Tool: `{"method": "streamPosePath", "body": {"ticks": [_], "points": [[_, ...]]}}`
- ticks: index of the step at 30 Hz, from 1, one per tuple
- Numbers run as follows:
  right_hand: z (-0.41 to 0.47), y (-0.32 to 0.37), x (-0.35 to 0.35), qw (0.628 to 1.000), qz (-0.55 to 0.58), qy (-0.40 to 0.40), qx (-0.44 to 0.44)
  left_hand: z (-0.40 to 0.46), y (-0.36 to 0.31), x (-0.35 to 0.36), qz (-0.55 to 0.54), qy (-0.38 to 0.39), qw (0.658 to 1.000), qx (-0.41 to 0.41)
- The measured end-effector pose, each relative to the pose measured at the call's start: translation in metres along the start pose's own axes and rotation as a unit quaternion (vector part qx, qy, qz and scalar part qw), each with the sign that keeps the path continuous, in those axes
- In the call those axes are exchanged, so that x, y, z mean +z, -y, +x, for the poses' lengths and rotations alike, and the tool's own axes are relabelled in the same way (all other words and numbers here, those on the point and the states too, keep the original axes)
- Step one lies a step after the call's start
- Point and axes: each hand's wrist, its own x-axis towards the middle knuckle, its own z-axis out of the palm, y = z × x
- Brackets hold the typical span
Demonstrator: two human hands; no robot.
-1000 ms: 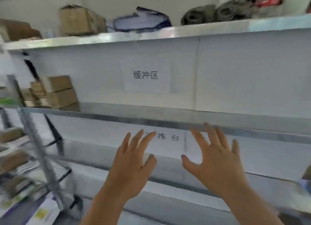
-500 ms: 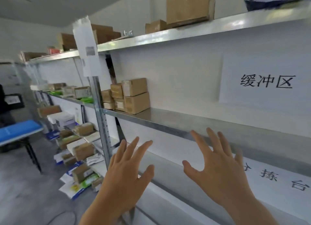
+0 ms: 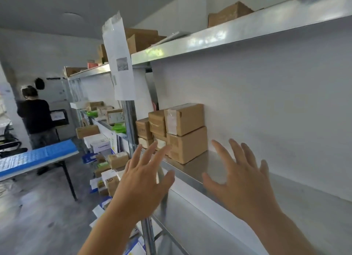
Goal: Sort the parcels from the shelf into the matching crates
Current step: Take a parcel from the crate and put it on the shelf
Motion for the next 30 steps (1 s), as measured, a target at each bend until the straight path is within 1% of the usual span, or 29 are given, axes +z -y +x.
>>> {"method": "streamPosePath", "body": {"ticks": [4, 10, 12, 15, 18, 23, 27, 29, 30], "points": [[0.053, 0.021, 0.018, 1.0, 0.003, -0.011, 0.008, 0.064, 0.027, 0.002, -0.011, -0.025, 0.999, 0.036], [0.123, 0.062, 0.031, 0.997, 0.017, -0.04, 0.057, 0.168, 0.063, 0.004, -0.07, -0.055, 0.985, 0.151], [0.143, 0.073, 0.035, 0.996, 0.018, -0.053, 0.075, 0.197, 0.069, 0.005, -0.082, -0.039, 0.981, 0.169], [0.166, 0.088, 0.043, 0.993, 0.041, -0.062, 0.095, 0.222, 0.071, 0.005, -0.115, 0.011, 0.977, 0.181], [0.175, 0.099, 0.05, 0.984, 0.119, -0.074, 0.107, 0.233, 0.072, 0.006, -0.174, 0.017, 0.962, 0.211], [0.161, 0.1, 0.051, 0.961, 0.201, -0.165, 0.094, 0.228, 0.067, 0.005, -0.274, 0.016, 0.933, 0.232], [0.131, 0.093, 0.036, 0.939, 0.232, -0.245, 0.07, 0.21, 0.035, -0.002, -0.323, -0.015, 0.909, 0.264], [0.107, 0.084, 0.019, 0.926, 0.224, -0.3, 0.056, 0.191, 0.012, -0.002, -0.354, -0.006, 0.894, 0.274], [0.093, 0.078, 0.008, 0.918, 0.22, -0.327, 0.056, 0.18, -0.001, -0.001, -0.38, 0.008, 0.882, 0.28]]}}
